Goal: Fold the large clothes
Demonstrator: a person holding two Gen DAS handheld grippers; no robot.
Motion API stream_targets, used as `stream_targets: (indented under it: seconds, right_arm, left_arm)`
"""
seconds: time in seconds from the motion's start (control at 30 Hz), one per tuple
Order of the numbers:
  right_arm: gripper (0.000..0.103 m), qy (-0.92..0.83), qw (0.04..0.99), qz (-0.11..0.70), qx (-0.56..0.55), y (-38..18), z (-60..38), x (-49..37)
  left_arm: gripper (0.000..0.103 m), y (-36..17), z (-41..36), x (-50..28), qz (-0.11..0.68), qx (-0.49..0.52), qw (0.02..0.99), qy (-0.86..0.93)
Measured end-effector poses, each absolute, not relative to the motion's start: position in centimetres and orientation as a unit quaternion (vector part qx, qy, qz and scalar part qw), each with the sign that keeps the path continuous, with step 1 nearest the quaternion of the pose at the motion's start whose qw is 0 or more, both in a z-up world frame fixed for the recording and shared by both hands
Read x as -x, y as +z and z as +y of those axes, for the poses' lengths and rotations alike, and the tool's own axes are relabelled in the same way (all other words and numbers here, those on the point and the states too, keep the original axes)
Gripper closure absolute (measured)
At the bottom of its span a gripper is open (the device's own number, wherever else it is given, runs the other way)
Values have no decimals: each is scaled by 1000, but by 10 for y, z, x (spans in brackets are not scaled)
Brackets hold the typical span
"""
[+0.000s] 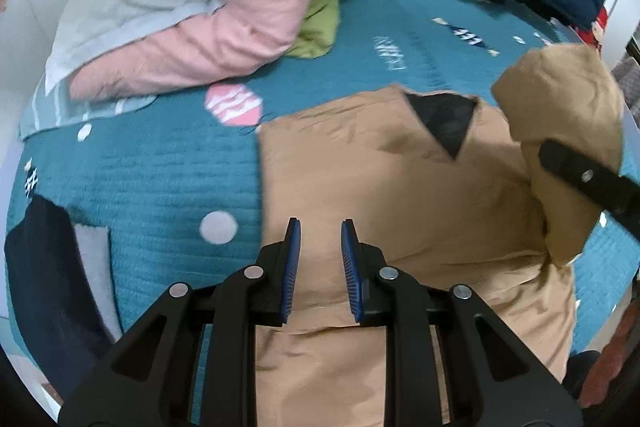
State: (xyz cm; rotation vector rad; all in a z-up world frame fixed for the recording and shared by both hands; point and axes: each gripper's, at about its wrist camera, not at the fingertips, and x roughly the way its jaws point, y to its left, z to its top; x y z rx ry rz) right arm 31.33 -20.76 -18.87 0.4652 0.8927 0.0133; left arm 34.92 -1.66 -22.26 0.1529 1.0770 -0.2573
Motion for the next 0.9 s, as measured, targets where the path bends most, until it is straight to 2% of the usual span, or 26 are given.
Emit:
stream_targets:
  seconds: [0.3,0.4,0.47,0.53,0.57,0.6,0.73,0.9]
  right_arm:
    - [90,20,846,481,-227,-244,-177,-344]
    - [82,39,832,502,-233,-263,-168,-352]
    - [62,64,819,517,-241,-274,-158,-355]
    - [55,86,816,516,-244,-278,-150,-354]
    - [50,92,817,515,-242,-279,-146,-353]
    - [48,108,817,511,-245,-278,-142,-352]
    - [36,162,806,490,-289,-268,-139,-347]
    - [36,202,803,476,-297,-248,-154,-333]
  left_arm:
    - [81,-253,25,-362,527,-65,842,-98]
    - [81,-265,33,-365,539,-61,835,-94]
    - [81,-268,36,-365,543,-60,832,-92]
    - [80,-271,39,-365,546,-58,831,-91]
    - [74,-272,40,-365,548,-53,829,-93]
    - [68,-272,42,-365,549,-48,829,-94]
    - [68,-269,45,-363,548,-45,831,-91]
    - [65,-254,39,-363,539,-40,835,-98]
